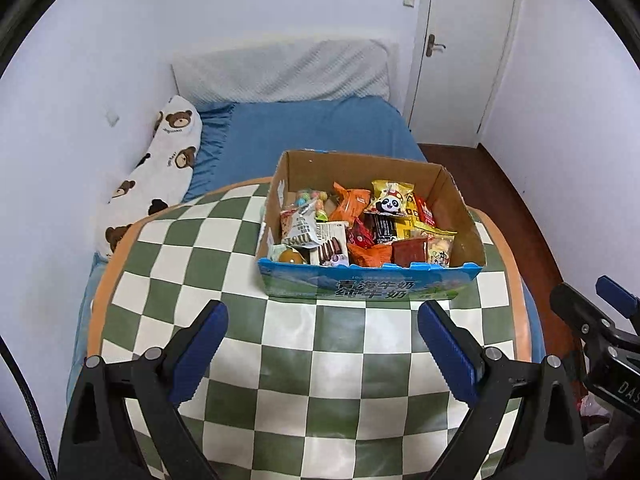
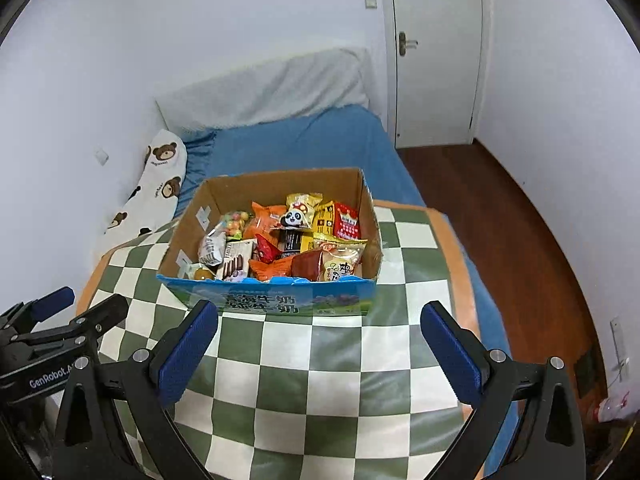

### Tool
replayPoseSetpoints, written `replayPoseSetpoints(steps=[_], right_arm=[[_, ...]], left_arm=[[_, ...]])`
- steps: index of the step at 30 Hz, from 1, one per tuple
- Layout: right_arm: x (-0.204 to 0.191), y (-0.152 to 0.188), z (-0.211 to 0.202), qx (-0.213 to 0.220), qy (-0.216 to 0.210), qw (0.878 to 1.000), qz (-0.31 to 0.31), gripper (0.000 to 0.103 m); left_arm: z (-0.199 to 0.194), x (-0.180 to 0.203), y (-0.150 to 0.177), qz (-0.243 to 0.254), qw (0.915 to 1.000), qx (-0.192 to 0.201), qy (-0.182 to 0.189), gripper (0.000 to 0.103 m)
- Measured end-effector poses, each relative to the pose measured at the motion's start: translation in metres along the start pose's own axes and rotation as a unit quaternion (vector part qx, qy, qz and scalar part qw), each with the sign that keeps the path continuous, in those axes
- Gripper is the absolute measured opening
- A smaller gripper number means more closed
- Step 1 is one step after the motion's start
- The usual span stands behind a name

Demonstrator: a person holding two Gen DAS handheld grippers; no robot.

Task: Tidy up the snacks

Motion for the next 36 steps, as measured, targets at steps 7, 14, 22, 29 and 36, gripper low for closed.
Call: replayPoseSetpoints(steps=[7,14,22,29,36], right_arm=[[-0.005,0.006,-0.037,0.020,-0.002,1.000,-0.001,0.103],[-0.009,0.009,-0.044,0.018,-0.006,1.000,-0.001,0.103],[-0.005,0.008,-0.036,0.017,0.006,1.000,-0.001,0.103],[0.002,-0.009,-0.016,0.028,0.023,0.999,-0.002,0.103],[0.009,-0.023,0.013,0.024,0.037,0.999,0.004,0.103]], left_arm=[[-0.027,-0.003,0.005,0.004,0.9998,0.019,-0.007,0.097],[-0.034,0.000,0.011,0.012,0.9998,0.018,-0.005,0.097],[-0.022,0.007,0.006,0.023,0.9993,0.026,-0.009,0.097],[-0.002,0.013,-0.014,0.021,0.9988,0.041,-0.019,0.098],[0.019,0.019,-0.031,0.022,0.9987,0.038,-0.025,0.098]])
Point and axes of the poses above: each gripper's, at about its wrist camera, not at the fingertips, and z roughly the way its jaws point, x to its right, y to its underside, the point moved 3 cm from there along z, roughly the way its jaws point, and after that the axes turned 7 degrees about -z, right-handed, at the moved point
